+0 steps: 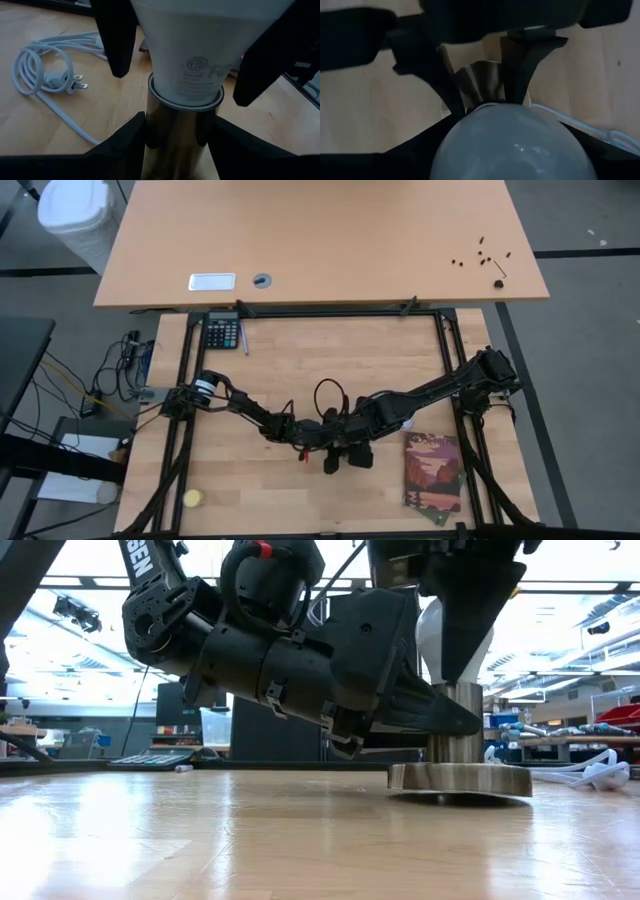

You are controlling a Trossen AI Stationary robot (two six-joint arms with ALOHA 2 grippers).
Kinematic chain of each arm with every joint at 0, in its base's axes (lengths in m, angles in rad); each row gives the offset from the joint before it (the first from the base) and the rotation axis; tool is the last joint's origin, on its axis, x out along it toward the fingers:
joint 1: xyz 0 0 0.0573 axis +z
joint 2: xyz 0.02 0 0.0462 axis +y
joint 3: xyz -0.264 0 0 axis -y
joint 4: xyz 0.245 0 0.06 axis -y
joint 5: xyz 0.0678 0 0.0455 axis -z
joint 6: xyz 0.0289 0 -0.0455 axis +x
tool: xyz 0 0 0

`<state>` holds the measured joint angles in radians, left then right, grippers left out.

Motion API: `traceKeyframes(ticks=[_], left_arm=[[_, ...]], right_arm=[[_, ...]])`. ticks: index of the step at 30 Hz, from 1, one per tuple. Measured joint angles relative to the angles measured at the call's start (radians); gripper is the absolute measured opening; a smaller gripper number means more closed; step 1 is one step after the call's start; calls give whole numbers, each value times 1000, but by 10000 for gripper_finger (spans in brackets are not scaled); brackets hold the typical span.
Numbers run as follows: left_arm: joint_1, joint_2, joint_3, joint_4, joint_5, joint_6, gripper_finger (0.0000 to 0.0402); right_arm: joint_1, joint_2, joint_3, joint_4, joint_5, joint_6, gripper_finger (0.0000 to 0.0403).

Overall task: Screw lightbulb
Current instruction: Insert the lightbulb into the lamp socket

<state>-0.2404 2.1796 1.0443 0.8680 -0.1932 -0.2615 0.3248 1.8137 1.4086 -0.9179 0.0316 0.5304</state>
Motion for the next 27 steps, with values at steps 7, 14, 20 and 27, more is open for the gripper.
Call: traceKeyframes(ticks=[7, 14, 20, 27], left_arm=[[-4, -2, 0, 4, -5, 25, 188], [-4, -2, 0, -4, 5, 44, 188], [-2, -2, 0, -11, 5, 44, 188], [-2, -1, -1, -15, 4, 51, 188]], right_arm=[[-2, 1, 48, -29, -18, -212, 297], [0, 1, 78, -41, -22, -572, 340], [1, 1, 80, -41, -32, -873, 372], [6, 14, 82, -41, -33, -1047, 398]])
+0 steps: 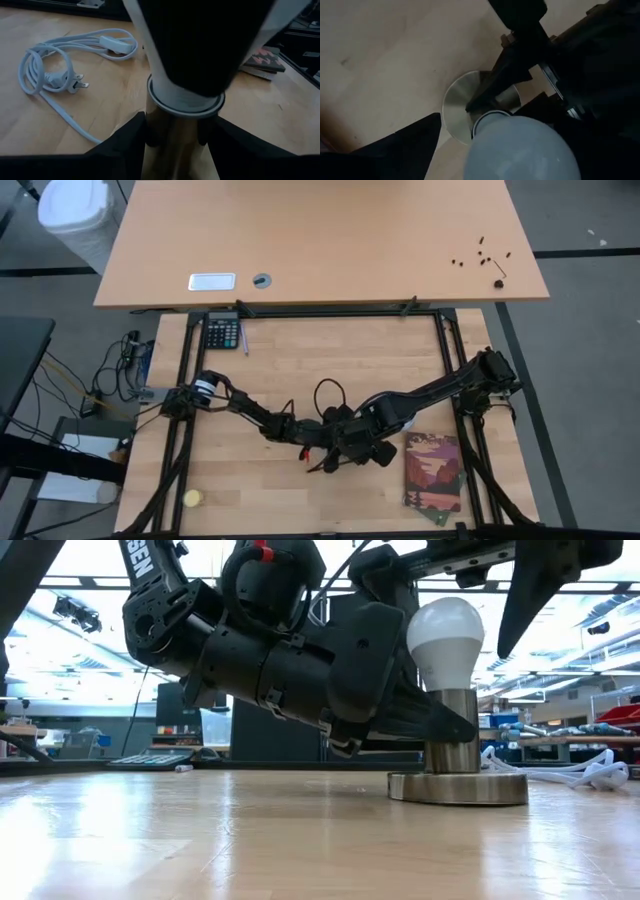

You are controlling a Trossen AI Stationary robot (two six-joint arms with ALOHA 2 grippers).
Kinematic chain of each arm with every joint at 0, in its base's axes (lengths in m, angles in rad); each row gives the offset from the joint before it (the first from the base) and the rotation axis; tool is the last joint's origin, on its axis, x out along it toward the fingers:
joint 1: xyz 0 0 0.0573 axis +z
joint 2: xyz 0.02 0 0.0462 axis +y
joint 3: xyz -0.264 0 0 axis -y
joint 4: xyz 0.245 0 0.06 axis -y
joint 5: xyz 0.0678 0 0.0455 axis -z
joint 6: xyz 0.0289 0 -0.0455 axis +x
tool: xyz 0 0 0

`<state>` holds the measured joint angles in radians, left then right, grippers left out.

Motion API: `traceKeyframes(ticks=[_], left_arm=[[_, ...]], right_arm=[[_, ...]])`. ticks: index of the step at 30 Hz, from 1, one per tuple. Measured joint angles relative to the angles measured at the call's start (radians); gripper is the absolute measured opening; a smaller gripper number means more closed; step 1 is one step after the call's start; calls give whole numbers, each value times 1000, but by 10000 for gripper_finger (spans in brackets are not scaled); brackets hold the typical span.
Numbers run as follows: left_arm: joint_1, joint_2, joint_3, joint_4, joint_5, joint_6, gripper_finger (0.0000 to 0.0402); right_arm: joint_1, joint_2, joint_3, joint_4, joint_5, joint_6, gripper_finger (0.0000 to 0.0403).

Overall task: Screw lightbulb
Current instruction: Insert the lightbulb into the lamp socket

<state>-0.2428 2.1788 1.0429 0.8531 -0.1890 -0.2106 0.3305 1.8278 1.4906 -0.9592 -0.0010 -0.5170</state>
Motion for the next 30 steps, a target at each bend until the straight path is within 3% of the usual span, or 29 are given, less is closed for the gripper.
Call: traceKeyframes(ticks=[24, 30], left_arm=[[0, 1, 0, 7, 18, -10, 189], [0, 1, 4, 6, 19, -7, 188]], right_arm=[[-19, 25, -24, 37, 0, -84, 290], [-20, 25, -26, 25, 1, 21, 249]])
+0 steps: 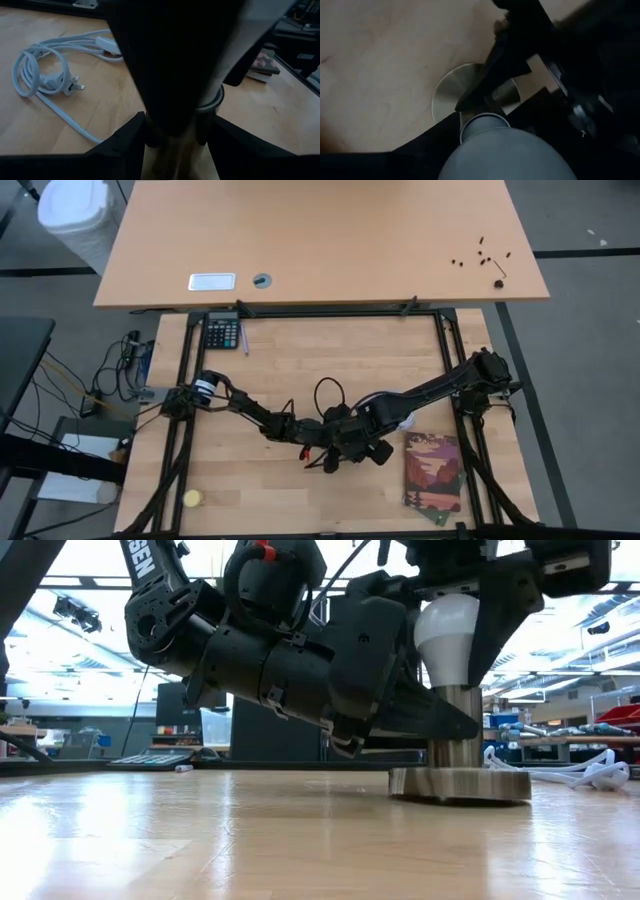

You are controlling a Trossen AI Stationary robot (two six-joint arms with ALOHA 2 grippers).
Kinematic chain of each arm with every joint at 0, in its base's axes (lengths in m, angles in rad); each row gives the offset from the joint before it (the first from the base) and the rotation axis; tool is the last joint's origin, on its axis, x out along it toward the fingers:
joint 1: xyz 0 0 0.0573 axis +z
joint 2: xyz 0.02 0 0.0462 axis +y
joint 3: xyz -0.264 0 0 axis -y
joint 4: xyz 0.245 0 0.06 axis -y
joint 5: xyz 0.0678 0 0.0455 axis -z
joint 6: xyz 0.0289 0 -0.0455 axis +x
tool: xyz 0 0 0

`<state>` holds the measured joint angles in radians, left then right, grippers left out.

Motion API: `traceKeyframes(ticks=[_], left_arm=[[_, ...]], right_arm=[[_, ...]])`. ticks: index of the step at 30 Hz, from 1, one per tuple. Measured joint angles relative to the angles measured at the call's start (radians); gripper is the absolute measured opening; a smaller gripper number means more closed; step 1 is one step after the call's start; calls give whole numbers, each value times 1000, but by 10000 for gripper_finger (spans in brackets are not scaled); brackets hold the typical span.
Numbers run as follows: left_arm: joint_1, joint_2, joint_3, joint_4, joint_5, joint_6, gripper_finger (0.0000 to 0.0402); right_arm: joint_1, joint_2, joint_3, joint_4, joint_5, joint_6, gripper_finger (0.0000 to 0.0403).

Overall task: Screw lightbulb
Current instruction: Insert the lightbulb into the lamp socket

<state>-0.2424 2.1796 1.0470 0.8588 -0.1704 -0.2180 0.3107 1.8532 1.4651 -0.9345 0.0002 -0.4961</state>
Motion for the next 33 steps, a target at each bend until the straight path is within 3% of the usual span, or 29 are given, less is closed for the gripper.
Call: traceKeyframes(ticks=[10, 18, 23, 27, 33], left_arm=[[-1, -1, 0, -6, -11, 0, 188], [-1, -2, 0, -7, -1, 1, 188], [-2, -2, -1, -11, -7, 0, 188], [-2, -2, -2, -14, -18, 0, 188], [-1, -2, -2, -15, -19, 1, 188]], right_arm=[[-1, -2, 1, -16, 8, 404, 275], [-13, -4, 2, -27, 8, 817, 251], [-35, -4, 2, -23, -55, 1056, 280], [-46, -5, 3, -24, -77, 1033, 310], [-59, -6, 55, -62, -87, 704, 343]])
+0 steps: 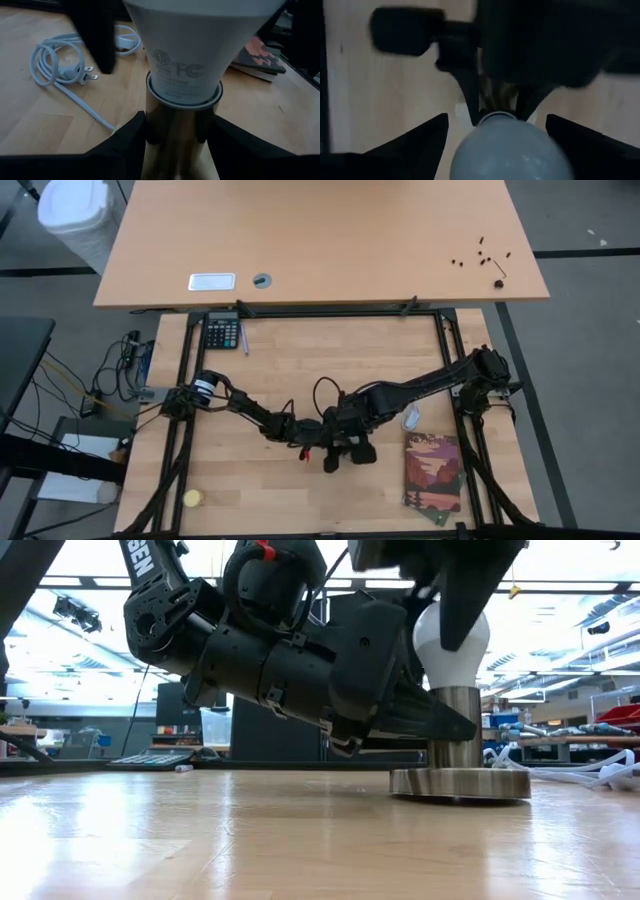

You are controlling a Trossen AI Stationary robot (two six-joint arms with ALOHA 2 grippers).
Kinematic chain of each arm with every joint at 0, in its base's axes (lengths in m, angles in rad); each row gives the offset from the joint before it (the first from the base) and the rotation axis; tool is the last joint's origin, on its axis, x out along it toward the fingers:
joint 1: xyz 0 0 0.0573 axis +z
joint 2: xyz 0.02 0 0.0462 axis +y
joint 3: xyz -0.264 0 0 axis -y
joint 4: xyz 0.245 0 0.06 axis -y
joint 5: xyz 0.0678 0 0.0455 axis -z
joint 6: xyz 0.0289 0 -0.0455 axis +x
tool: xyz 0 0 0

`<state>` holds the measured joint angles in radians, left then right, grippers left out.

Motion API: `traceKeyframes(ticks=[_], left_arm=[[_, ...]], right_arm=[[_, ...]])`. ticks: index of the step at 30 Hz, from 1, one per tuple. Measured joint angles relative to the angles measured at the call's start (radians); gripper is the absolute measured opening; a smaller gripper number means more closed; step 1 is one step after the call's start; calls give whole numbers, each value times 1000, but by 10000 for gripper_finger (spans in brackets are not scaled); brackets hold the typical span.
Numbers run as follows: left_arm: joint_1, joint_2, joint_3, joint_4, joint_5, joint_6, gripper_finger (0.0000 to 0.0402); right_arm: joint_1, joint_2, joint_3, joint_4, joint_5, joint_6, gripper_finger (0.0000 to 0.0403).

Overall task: Screw lightbulb
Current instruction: Insert the lightbulb into the lamp socket

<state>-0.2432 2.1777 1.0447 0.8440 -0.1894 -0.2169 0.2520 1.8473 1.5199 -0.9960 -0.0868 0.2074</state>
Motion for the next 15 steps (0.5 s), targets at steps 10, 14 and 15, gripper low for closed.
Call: traceKeyframes(ticks=[10, 14, 15], left_arm=[[0, 0, -2, -1, 4, 7, 188], [-5, 0, -2, -1, -1, 17, 188], [-6, 0, -2, -2, -4, 26, 188]], right_arm=[[39, -1, 22, -17, 16, -753, 358], [53, -1, 22, -32, 56, -964, 353], [54, -1, 22, -36, 71, -1002, 351]])
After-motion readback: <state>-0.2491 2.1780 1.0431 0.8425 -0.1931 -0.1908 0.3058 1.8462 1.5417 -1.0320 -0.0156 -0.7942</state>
